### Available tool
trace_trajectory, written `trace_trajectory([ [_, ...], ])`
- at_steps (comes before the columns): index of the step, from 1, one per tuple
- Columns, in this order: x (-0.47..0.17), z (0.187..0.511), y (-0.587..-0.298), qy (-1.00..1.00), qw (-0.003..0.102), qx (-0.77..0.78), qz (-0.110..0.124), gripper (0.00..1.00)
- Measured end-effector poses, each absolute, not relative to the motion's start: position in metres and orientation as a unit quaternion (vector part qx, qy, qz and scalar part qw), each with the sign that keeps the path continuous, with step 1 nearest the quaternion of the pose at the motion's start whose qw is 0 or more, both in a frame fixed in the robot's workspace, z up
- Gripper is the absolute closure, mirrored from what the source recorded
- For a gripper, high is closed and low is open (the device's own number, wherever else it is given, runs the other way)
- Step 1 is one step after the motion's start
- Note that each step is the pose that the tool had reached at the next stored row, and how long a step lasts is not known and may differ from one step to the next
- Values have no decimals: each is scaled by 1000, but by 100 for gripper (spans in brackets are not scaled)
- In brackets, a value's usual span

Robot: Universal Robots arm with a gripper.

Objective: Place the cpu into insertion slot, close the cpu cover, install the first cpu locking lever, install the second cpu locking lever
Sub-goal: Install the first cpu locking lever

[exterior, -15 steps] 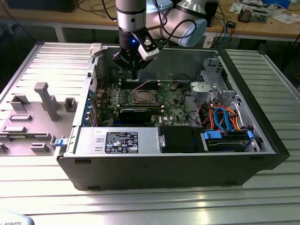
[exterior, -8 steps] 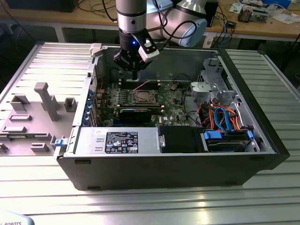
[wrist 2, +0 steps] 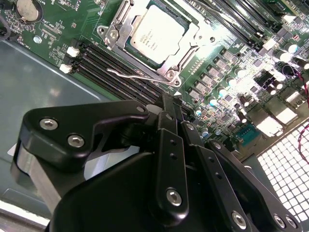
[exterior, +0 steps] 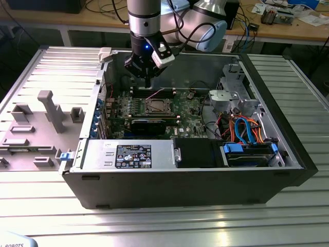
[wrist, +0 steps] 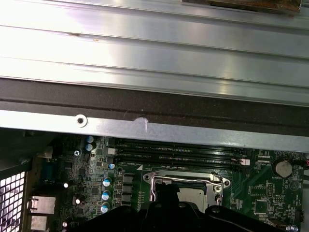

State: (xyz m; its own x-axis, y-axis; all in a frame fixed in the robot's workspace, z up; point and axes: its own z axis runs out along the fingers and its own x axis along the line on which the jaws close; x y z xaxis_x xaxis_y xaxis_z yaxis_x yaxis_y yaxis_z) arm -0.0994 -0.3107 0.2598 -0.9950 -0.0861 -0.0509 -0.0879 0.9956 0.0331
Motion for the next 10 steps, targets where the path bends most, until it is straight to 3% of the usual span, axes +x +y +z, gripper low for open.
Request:
trace_trajectory([
  [10, -99, 256, -311, 998, 25, -43, 26, 89],
])
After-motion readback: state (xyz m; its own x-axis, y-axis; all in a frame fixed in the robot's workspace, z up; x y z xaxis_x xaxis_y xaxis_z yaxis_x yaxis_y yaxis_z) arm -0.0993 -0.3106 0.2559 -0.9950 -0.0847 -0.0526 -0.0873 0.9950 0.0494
